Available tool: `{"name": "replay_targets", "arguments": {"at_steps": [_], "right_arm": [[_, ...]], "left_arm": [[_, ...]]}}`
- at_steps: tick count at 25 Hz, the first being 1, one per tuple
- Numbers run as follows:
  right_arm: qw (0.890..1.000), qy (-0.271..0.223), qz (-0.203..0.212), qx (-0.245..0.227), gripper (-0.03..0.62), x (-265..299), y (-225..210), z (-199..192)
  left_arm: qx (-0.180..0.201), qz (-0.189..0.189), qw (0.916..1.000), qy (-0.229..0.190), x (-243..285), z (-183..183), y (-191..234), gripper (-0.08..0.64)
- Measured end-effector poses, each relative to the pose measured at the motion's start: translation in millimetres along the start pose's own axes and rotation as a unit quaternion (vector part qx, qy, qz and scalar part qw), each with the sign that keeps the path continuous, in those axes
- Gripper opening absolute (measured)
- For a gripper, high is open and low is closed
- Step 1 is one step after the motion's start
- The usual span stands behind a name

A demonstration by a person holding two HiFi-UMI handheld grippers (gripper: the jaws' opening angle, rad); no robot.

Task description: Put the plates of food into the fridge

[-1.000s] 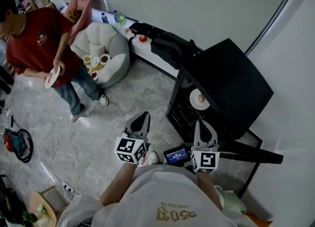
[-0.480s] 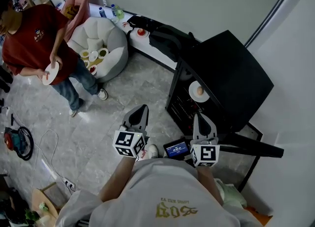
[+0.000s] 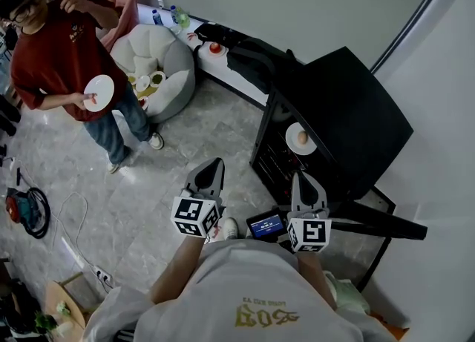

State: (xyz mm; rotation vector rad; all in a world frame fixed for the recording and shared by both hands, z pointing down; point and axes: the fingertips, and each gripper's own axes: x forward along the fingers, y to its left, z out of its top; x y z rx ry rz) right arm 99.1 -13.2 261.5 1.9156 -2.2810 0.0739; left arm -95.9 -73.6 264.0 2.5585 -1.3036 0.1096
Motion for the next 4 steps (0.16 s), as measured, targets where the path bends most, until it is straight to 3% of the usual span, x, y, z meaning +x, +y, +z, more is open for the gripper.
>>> {"name": "replay_targets", "arguments": {"at_steps": [4], "right_arm": [[1.0, 0.001, 0.003, 0.001, 0.008, -4.1, 2.6, 0.4]], "left_arm": [[-0.002, 0.001, 1.0, 0.003, -3.5, -1.1, -1.1, 0.006]]}}
